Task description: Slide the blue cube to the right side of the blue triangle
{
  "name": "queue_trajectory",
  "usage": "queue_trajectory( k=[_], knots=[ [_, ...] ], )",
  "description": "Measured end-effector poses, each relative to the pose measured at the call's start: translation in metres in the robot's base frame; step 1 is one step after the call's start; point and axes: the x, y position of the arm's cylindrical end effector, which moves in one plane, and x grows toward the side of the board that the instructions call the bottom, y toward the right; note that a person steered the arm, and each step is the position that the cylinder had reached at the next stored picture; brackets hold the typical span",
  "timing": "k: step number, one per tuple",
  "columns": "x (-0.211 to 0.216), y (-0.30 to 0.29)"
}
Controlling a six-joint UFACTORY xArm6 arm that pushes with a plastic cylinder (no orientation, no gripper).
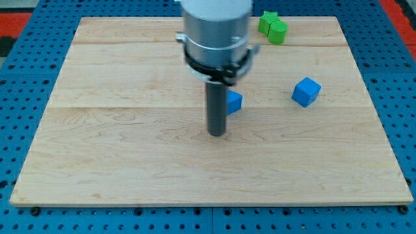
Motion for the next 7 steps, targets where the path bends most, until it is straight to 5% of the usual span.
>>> queue_trajectory(
  k=[2,3,7],
  knots=[
    [-0.023,0.174],
    [-0.06,0.186],
    [-0.096,0.142]
  ],
)
